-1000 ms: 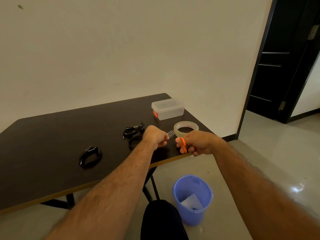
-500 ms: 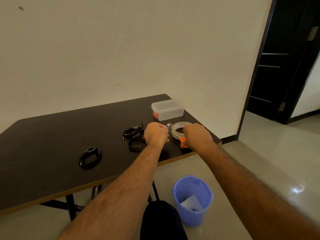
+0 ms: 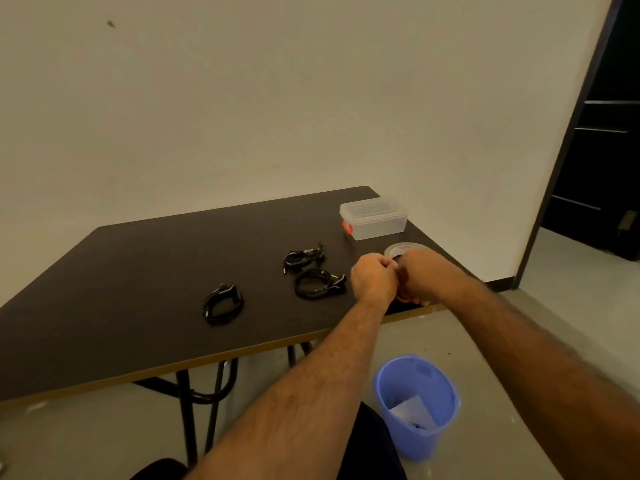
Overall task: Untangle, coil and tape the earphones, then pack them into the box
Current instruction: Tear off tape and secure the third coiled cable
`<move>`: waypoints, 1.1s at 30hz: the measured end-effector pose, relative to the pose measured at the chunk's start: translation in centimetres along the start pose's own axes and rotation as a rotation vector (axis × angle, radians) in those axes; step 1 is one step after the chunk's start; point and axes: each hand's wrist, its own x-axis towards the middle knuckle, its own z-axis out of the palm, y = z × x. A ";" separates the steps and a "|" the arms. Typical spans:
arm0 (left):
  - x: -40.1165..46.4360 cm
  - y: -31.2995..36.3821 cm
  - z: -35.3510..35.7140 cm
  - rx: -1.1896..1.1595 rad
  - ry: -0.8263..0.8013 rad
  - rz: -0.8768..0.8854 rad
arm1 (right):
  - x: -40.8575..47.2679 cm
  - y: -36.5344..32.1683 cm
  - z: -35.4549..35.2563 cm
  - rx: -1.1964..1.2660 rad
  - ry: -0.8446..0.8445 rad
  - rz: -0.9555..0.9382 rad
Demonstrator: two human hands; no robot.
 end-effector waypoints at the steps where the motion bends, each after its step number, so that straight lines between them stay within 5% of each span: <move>1: 0.1 -0.2 -0.1 0.004 -0.006 -0.005 | -0.1 0.0 0.0 0.026 -0.036 0.031; 3: 0.4 -0.5 -0.5 0.001 -0.013 -0.009 | 0.3 0.8 0.4 0.043 0.037 -0.002; 5: 0.5 -0.5 -1.4 -0.021 -0.020 0.010 | 1.0 2.1 1.0 0.065 0.315 -0.117; 7: 0.4 -0.5 -2.9 -0.105 -0.057 0.048 | 0.9 3.3 1.0 0.315 0.486 -0.226; 10: -0.2 -0.3 -5.7 -0.200 -0.157 0.127 | 0.2 3.1 0.1 0.827 0.304 -0.363; 12: -0.7 -0.1 -7.9 -0.228 -0.183 0.177 | -0.4 2.1 -0.4 0.920 0.119 -0.466; 17: -2.0 -0.2 -13.2 -0.199 -0.148 0.207 | -1.5 -2.1 -0.4 0.995 -0.019 -0.633; 33: -3.7 -6.4 -27.8 -0.432 0.145 -0.167 | -6.8 -17.4 3.0 0.750 0.500 -0.825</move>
